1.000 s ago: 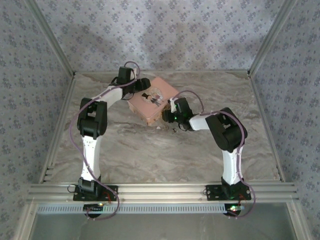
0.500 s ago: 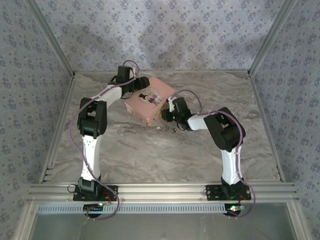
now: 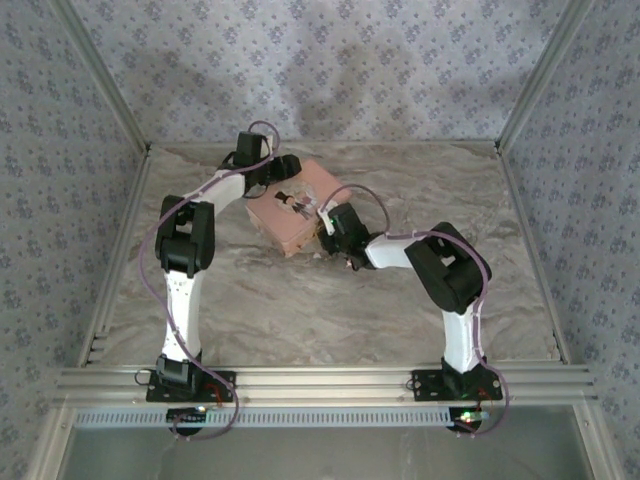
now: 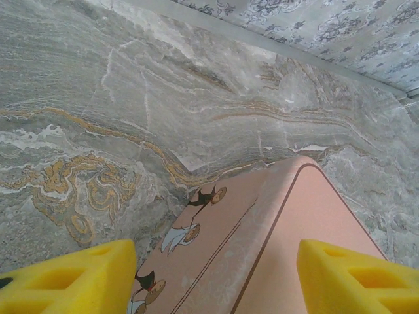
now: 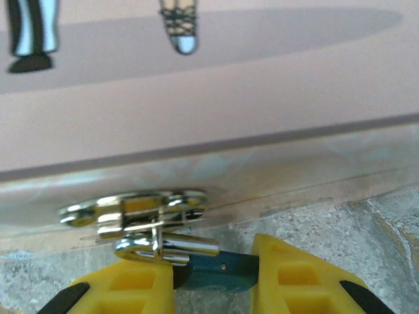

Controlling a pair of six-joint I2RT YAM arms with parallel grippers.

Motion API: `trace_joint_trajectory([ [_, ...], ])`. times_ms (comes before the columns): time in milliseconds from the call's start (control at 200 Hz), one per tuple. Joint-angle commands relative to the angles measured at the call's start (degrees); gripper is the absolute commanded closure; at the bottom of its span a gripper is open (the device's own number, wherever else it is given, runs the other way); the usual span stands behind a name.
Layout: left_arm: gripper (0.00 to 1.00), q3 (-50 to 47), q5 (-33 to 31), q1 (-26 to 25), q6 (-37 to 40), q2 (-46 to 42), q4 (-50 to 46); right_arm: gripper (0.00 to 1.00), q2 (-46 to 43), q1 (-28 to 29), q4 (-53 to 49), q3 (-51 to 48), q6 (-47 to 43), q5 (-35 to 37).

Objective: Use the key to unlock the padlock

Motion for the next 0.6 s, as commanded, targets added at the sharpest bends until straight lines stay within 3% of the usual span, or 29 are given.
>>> trace_joint_trajectory([
  [0, 0.34, 0.2, 1.5, -0.5, 0.6, 0.2, -0.7, 1.0, -2.4, 2.3, -3.5, 0.1, -8.0, 6.4],
  [300, 0.35, -1.3, 1.8, -0.6, -0.8, -0.1, 1.2, 1.0, -1.1, 10.1, -5.2, 2.2, -20.0, 13.7],
  [595, 0.35, -2.8, 1.2, -0.6, -0.3, -1.2, 1.4, 1.0, -4.6, 12.3, -6.4, 0.9, -18.5, 9.7],
])
